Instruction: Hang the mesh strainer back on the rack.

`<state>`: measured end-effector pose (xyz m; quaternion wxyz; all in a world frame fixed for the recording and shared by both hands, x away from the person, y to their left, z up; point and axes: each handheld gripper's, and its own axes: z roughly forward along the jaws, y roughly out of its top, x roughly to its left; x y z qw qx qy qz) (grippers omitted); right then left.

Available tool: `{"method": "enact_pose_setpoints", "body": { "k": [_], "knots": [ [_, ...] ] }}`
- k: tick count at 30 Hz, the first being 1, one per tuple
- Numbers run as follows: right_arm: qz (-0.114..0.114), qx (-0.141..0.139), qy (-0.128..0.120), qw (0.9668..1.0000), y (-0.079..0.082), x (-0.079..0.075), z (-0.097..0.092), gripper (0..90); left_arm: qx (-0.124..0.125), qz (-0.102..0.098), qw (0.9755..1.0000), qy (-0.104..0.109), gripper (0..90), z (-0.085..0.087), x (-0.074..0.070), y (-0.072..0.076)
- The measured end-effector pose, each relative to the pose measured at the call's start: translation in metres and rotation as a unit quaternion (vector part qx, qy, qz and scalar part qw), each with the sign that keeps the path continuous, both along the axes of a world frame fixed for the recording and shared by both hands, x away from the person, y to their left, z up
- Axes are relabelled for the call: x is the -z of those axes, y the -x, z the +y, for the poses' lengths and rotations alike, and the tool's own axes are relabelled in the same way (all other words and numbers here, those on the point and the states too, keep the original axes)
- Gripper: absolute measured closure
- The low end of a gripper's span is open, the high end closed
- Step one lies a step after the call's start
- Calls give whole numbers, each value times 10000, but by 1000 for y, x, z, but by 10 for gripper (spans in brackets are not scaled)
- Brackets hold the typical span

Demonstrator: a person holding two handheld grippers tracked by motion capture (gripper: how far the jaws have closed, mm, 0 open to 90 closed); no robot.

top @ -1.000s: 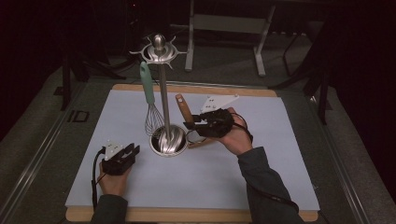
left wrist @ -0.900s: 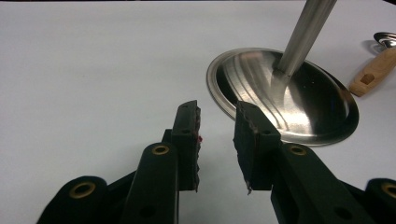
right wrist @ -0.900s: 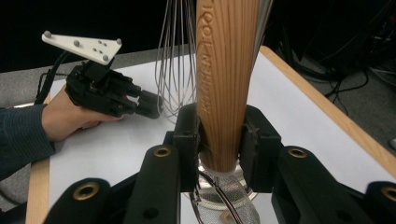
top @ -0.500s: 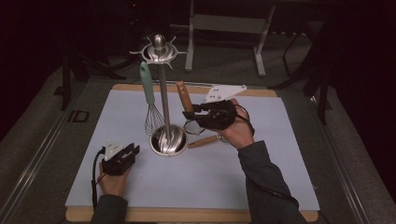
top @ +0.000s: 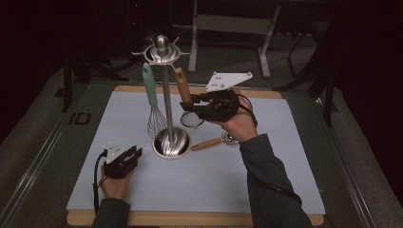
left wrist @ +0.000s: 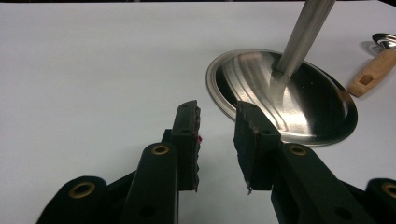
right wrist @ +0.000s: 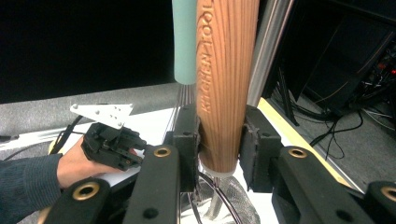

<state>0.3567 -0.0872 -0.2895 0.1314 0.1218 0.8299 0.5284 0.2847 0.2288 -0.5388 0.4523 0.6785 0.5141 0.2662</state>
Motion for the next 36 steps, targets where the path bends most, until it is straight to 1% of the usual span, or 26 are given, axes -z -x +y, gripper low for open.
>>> {"method": "enact_pose_setpoints", "body": {
  "k": [3,7,12,15,20,25,28,33,36],
  "knots": [
    [35,28,23,10000,-3,-1,4,707,2,0,10000,-2,703,0,0,0],
    [83,33,-29,10000,-8,-1,7,707,2,2,10000,-5,703,0,0,0],
    [159,87,-15,9998,-17,3,12,706,-2,-2,10000,-1,703,0,0,0],
    [245,85,-65,9996,-22,5,15,704,-1,-1,10000,1,703,0,0,0],
    [283,88,-65,9995,-27,6,19,696,3,-6,10000,-3,703,0,0,0],
    [309,245,-64,9992,-29,6,21,675,-3,-8,10000,-2,703,0,0,0],
    [291,283,-45,9992,-30,6,22,672,-3,-6,10000,0,703,0,0,0],
    [202,299,98,9993,-26,9,25,653,-5,-11,10000,-6,704,0,0,0],
    [178,278,118,9994,-25,10,25,641,-8,-12,10000,-6,704,0,0,0]
  ]
}}
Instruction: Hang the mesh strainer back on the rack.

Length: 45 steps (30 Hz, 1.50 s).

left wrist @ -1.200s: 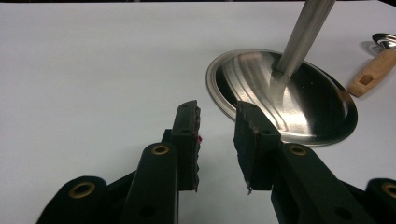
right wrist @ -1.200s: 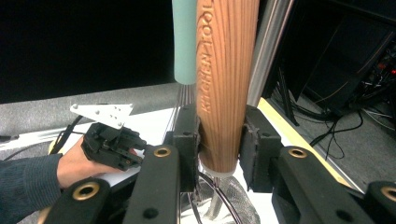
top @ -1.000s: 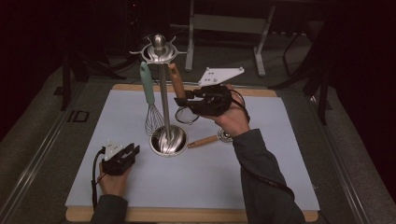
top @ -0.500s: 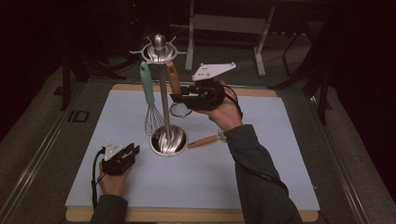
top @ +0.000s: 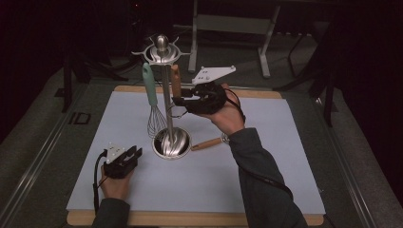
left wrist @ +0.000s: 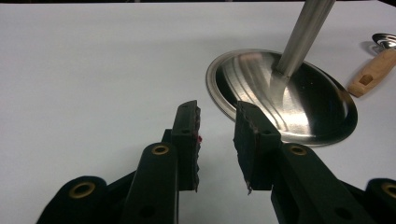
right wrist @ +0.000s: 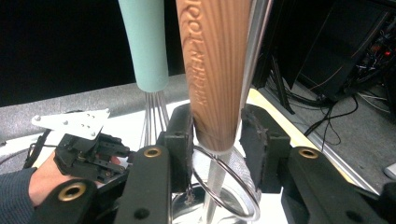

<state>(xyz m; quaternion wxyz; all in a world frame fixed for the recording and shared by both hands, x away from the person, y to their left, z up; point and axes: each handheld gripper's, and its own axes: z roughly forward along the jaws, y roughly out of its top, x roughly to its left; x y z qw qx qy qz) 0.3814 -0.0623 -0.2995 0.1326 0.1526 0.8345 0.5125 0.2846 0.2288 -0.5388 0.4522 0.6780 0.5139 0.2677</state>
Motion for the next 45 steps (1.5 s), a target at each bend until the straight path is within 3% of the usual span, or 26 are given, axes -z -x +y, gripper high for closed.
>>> {"method": "enact_pose_setpoints", "body": {
  "k": [22,35,45],
  "knots": [
    [-297,20,374,9989,17,-1,-19,562,-1,0,10000,-12,704,0,0,0],
    [-300,12,646,9975,23,5,-28,547,-8,13,10000,-10,704,0,0,0],
    [-211,169,1165,9928,26,25,-47,540,3,14,10000,-42,704,-1,0,0]
  ]
}}
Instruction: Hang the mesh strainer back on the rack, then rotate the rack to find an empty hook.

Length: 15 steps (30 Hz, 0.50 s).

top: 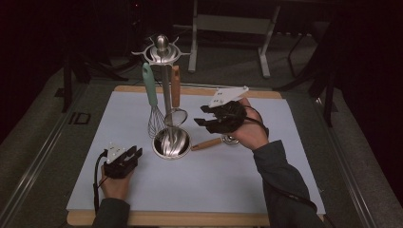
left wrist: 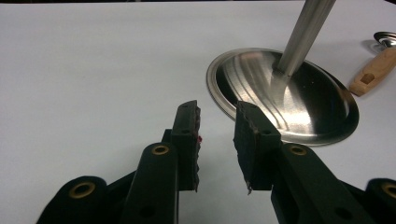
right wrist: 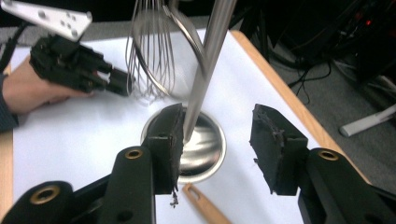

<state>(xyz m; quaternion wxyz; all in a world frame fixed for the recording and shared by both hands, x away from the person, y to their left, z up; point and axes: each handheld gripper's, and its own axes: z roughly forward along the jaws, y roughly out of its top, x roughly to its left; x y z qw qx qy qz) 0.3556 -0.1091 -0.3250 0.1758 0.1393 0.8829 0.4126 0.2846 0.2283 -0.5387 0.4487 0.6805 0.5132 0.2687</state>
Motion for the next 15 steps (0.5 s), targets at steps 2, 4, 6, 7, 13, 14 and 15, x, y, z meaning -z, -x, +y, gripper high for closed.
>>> {"method": "enact_pose_setpoints", "body": {
  "k": [2,4,6,7,13,14,15],
  "knots": [
    [43,13,76,10000,0,5,-2,540,1,-3,10000,-4,704,0,0,0],
    [54,29,184,9998,1,10,-4,539,-3,-25,10000,4,704,0,0,1],
    [83,37,268,9996,2,17,-5,539,-16,-29,10000,21,704,0,0,1],
    [78,27,315,9995,3,20,-7,537,-16,-29,10000,21,704,0,0,1],
    [175,140,581,9981,9,45,-18,524,-36,-79,10000,50,708,0,0,2],
    [204,156,586,9980,9,50,-21,519,-36,-89,9999,45,709,0,0,2],
    [245,210,594,9977,9,55,-24,518,-38,-103,9999,36,713,0,0,2]
  ]
}}
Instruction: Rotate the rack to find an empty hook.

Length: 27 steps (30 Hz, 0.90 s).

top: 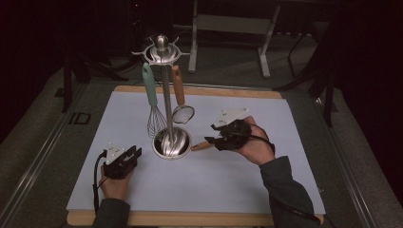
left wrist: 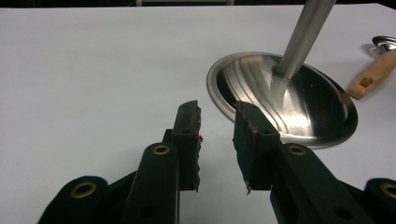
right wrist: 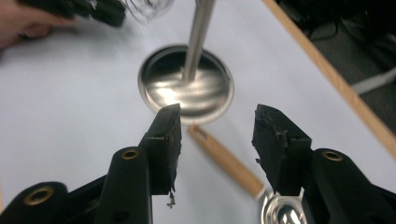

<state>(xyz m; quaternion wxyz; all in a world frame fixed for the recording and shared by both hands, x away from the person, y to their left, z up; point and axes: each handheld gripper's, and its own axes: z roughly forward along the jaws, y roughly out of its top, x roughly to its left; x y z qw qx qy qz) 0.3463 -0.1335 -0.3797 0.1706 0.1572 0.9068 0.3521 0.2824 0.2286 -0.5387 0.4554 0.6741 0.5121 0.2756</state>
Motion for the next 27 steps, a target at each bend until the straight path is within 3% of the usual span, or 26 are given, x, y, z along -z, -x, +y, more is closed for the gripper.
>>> {"method": "enact_pose_setpoints", "body": {
  "k": [3,6,8,10,14,20,22,24,27],
  "knots": [
    [85,131,6,9999,0,10,-8,519,-5,-15,10000,-9,732,0,0,0],
    [303,276,-199,9990,0,28,-22,531,-33,-13,9998,182,769,5,-1,0],
    [363,314,-197,9987,1,37,-26,531,-101,-53,9994,340,799,8,-4,1],
    [385,332,-188,9985,1,41,-28,531,-101,-53,9994,340,816,8,-4,1],
    [475,468,-221,9975,5,56,-37,530,-97,-282,9982,513,877,7,-19,7],
    [610,774,-287,9947,9,76,-60,531,156,-852,9938,695,898,-1,-56,20],
    [616,811,-279,9944,10,78,-63,531,156,-852,9938,695,898,-1,-56,20],
    [631,935,-271,9933,13,89,-72,531,240,-1228,9881,889,898,-3,-83,25],
    [674,1039,-94,9923,12,98,-77,530,254,-1539,9824,1027,898,-6,-104,26]
  ]
}}
